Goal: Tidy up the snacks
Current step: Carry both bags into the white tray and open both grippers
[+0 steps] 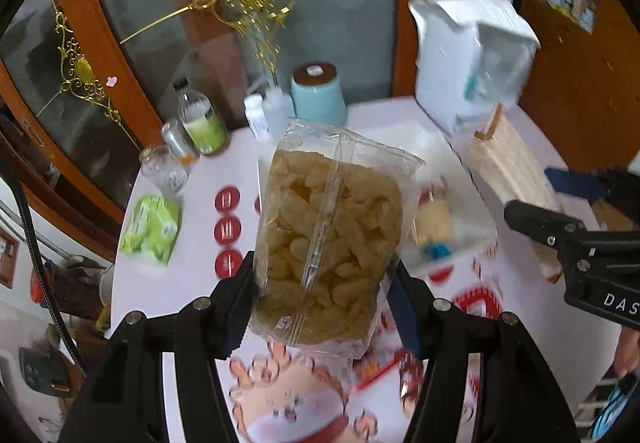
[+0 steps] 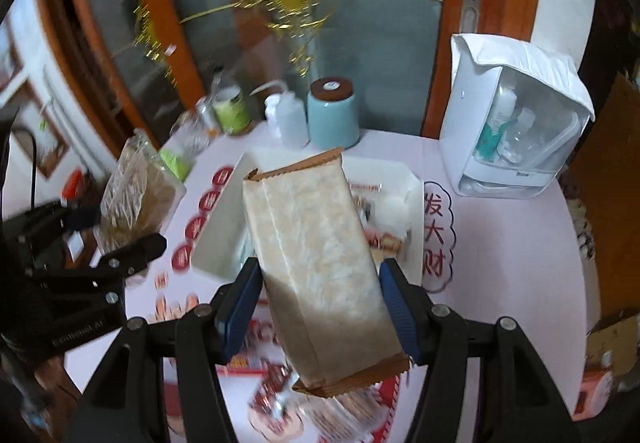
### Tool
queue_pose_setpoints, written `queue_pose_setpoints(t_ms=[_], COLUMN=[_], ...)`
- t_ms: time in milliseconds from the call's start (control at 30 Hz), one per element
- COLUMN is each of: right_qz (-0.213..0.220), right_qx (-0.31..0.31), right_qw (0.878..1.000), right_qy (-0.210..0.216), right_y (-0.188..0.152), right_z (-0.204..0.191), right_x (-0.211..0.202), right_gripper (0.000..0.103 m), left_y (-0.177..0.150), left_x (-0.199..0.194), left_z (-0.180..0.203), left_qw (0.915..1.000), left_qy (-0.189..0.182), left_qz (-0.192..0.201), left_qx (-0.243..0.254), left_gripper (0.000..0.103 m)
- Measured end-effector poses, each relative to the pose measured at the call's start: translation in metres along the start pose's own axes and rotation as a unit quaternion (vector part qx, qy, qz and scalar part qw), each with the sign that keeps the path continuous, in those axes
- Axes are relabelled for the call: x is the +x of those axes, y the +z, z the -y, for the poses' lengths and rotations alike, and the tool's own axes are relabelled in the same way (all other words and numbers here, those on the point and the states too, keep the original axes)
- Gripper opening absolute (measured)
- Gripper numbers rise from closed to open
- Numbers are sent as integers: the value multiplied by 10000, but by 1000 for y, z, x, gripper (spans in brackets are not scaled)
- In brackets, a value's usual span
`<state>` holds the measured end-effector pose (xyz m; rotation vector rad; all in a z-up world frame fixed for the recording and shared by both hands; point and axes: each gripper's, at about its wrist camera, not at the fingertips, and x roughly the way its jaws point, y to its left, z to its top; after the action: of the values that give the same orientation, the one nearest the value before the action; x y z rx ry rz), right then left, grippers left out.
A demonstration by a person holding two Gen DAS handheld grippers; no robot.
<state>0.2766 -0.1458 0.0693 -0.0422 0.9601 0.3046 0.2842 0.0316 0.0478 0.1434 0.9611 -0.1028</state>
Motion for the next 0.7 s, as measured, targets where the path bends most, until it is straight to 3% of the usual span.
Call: queue_pose_setpoints(t_ms=[233,467,700], right_qz=[-112,-379,-504], right_qx=[716,855,832], right_qw=[9970,9955,9951], right_qy=[257,165,183], right_y=[42,52,55], right_z=[13,14,12], right_x=[50,101,131], right_gripper=[61,61,62], left_y=[45,47,47], left_x=[48,108,146], left_z=[-21,-35,-40], left_qw=[9995,9975,9963], left_qy=[45,-97,-162], left_qz=[22,-386,-545], left_qx=[-325,-592,-640], left_gripper=[59,59,60])
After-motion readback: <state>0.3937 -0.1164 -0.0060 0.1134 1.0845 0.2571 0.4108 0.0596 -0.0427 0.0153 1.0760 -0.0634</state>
